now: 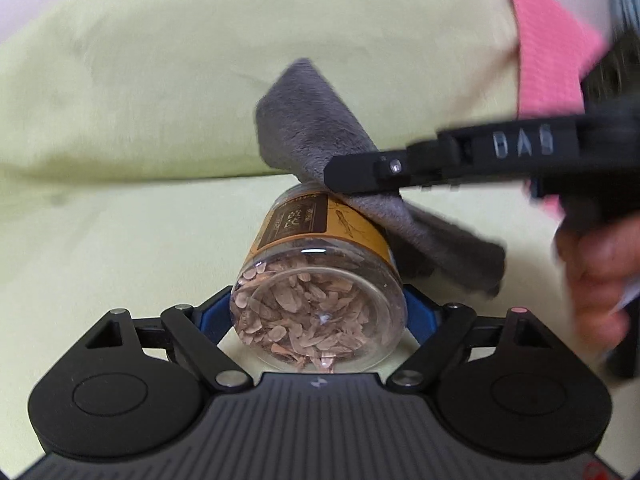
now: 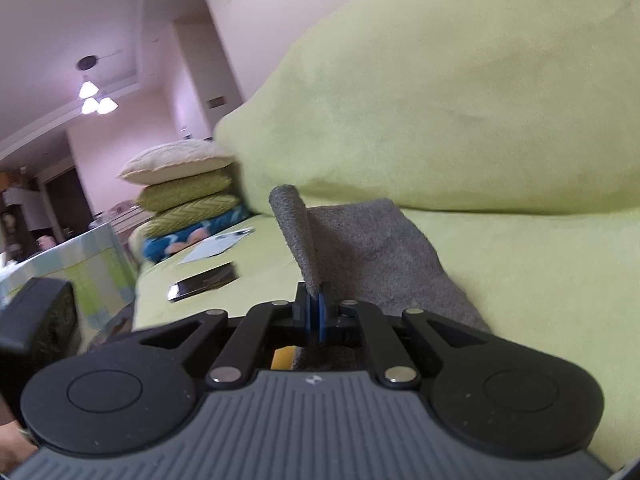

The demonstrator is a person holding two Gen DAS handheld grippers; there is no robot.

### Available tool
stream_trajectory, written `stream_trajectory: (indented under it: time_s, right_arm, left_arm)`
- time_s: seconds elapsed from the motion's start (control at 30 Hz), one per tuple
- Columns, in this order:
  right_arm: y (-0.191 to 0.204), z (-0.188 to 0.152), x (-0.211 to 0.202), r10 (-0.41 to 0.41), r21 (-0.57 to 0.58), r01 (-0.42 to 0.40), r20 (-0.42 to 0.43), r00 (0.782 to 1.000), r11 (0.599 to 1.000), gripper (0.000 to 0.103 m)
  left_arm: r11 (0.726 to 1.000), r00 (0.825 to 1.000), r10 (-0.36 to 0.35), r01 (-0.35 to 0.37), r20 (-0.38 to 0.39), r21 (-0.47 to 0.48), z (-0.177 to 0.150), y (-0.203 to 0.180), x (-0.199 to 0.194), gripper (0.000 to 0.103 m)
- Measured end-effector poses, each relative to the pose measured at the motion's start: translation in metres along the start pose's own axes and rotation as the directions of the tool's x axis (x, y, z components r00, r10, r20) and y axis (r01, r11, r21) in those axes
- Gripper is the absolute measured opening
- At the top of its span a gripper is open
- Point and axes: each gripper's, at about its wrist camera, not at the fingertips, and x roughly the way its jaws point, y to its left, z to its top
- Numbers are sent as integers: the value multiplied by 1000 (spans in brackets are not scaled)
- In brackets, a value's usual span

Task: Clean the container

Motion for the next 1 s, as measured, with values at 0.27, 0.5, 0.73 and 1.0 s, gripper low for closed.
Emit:
stream_trajectory:
  time_s: [0.27, 0.5, 0.73, 1.0]
  right_arm:
    - [10, -3, 1, 67, -32, -68, -24, 997, 997, 1]
    - [-13, 3, 8, -28, 21, 27, 35, 999, 999, 1]
    - [-15, 2, 5, -31, 21, 31, 34, 999, 999, 1]
    - [-15, 1, 2, -42, 18, 41, 33, 999, 999, 1]
  left_arm:
    - [979, 997, 79, -80, 13, 189, -4, -19, -2, 85]
    - [976, 996, 84, -85, 15, 200, -3, -20, -3, 85]
    - [997, 999, -38, 39, 11, -74, -1, 14, -9, 87]
    - [982, 997, -75, 78, 28, -171, 3, 24, -10, 85]
